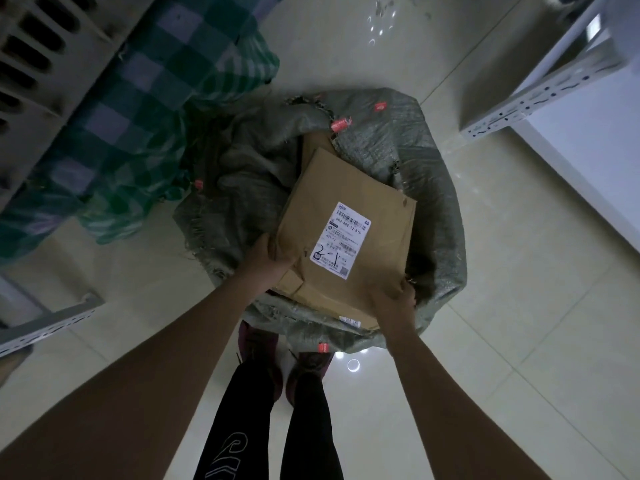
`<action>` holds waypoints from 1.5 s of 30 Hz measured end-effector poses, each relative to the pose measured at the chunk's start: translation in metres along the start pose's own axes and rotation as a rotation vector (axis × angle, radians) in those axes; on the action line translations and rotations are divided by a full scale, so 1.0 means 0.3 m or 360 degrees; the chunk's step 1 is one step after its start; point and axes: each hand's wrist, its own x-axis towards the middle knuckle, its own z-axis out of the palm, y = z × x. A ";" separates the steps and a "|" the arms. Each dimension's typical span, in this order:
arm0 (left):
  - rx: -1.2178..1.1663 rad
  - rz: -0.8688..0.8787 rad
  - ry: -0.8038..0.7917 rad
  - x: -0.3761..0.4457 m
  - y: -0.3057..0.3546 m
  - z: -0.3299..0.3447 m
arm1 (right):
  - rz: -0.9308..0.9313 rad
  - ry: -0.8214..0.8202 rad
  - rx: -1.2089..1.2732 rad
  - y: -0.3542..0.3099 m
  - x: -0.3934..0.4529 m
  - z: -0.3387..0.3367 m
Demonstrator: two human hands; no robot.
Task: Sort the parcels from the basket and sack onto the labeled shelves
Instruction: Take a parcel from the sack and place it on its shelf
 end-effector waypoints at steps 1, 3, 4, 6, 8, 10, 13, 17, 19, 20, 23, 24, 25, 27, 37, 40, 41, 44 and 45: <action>-0.0020 0.0043 0.0062 -0.004 0.008 -0.007 | -0.0050 0.0040 0.0009 -0.001 -0.010 -0.008; -0.0114 0.0115 0.0190 -0.016 0.044 -0.036 | -0.0157 0.0117 0.0076 -0.020 -0.028 -0.036; -0.0139 0.0150 0.0232 -0.021 0.066 -0.053 | -0.0208 0.0135 0.0136 -0.037 -0.034 -0.052; -0.0171 0.0178 0.0281 -0.029 0.112 -0.086 | -0.0270 0.0137 0.0281 -0.088 -0.044 -0.077; -0.0236 0.0220 0.0306 -0.045 0.153 -0.115 | -0.0300 0.0146 0.0335 -0.156 -0.060 -0.086; -0.0304 0.0214 0.0318 -0.061 0.179 -0.136 | -0.0329 0.0195 0.0236 -0.216 -0.069 -0.084; -0.0258 0.0196 0.0377 -0.103 0.194 -0.164 | -0.0415 0.0243 0.0079 -0.286 -0.101 -0.078; -0.0268 0.0169 0.0456 -0.159 0.205 -0.193 | -0.0444 0.0178 0.0038 -0.312 -0.132 -0.089; -0.0281 0.0162 0.0488 -0.175 0.204 -0.197 | -0.0400 0.0082 0.0019 -0.296 -0.119 -0.091; -0.0276 0.0167 0.0476 -0.184 0.199 -0.195 | -0.0364 0.0032 -0.0005 -0.285 -0.112 -0.088; -0.0227 0.0173 0.0435 -0.175 0.148 -0.170 | -0.0267 -0.0103 -0.0139 -0.242 -0.080 -0.070; -0.0262 0.0173 0.0425 -0.168 0.130 -0.162 | -0.0251 -0.0131 -0.0189 -0.226 -0.067 -0.066; -0.0329 0.0151 0.0400 -0.159 0.114 -0.157 | -0.0234 -0.0148 -0.0233 -0.210 -0.051 -0.064; -0.0449 0.0071 0.0319 -0.137 0.082 -0.149 | -0.0200 -0.0168 -0.0314 -0.181 -0.022 -0.066; -0.0598 -0.0220 -0.0072 -0.060 -0.057 -0.110 | -0.0130 -0.0120 -0.0498 -0.101 0.034 -0.016; -0.0588 -0.0274 -0.0235 -0.060 -0.086 -0.121 | -0.0155 -0.0106 -0.0531 -0.107 0.036 -0.018; -0.0594 -0.0287 -0.0291 -0.062 -0.092 -0.123 | -0.0164 -0.0108 -0.0517 -0.107 0.041 -0.020; -0.0505 -0.0354 -0.0431 -0.079 -0.091 -0.128 | -0.0201 -0.0105 -0.0451 -0.104 0.051 -0.034; -0.0441 -0.0367 -0.0475 -0.090 -0.083 -0.126 | -0.0205 -0.0105 -0.0429 -0.101 0.058 -0.041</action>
